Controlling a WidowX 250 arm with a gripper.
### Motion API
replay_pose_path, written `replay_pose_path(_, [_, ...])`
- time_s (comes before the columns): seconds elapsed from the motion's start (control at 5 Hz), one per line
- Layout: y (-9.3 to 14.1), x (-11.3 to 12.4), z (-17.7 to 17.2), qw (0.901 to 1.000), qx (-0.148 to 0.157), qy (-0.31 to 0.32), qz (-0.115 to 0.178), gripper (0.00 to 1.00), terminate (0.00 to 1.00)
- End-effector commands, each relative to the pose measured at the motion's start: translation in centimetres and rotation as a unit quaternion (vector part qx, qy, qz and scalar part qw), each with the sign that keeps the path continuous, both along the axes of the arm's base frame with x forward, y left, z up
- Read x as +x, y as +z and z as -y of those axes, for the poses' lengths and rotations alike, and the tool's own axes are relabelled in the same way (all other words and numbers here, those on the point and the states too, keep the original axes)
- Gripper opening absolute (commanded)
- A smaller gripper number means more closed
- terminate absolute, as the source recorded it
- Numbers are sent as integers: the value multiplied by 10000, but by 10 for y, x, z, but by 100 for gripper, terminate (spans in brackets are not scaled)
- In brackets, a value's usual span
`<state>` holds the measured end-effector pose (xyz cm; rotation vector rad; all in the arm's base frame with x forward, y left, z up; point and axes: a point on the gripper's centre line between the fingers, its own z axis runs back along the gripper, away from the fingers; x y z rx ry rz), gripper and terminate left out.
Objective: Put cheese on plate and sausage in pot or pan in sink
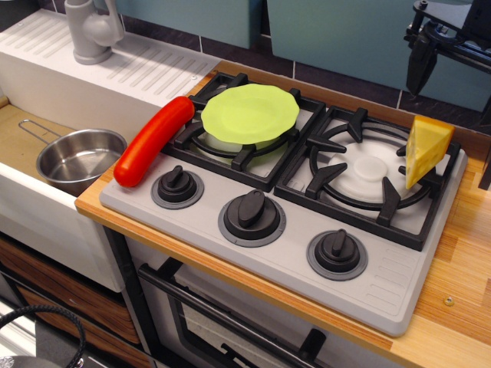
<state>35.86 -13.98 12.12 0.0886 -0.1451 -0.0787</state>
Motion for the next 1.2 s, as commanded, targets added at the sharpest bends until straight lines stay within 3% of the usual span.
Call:
replay_pose_path(0.0, [0,0,0,10000,0,0,0,100,0])
replay_pose_path(0.8, [-40,1,-15,9973,-157,-196,687,100,0])
replay_pose_path(1.0, [-47,2,-15,9968,-213,-209,745,100,0])
